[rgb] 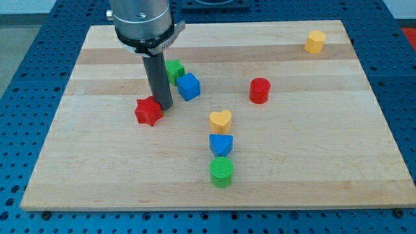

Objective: Push the red star to the parallel left of the blue triangle

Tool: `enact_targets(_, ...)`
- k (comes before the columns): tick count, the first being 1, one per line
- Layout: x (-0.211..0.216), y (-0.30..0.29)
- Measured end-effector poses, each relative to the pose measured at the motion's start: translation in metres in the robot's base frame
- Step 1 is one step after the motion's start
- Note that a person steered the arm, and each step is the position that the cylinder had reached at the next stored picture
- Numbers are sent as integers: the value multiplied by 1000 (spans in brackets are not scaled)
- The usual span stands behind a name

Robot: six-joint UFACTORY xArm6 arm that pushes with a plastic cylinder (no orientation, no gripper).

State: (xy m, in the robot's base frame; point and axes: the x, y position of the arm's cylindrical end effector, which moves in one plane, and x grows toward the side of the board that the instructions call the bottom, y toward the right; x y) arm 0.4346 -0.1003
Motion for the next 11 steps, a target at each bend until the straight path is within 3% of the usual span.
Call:
enact_targets(4,-30,-3)
enact_targets(5,-17,-21)
enact_targets(7,52,-59)
enact_targets(9,60,-61)
enact_targets(11,58,-22)
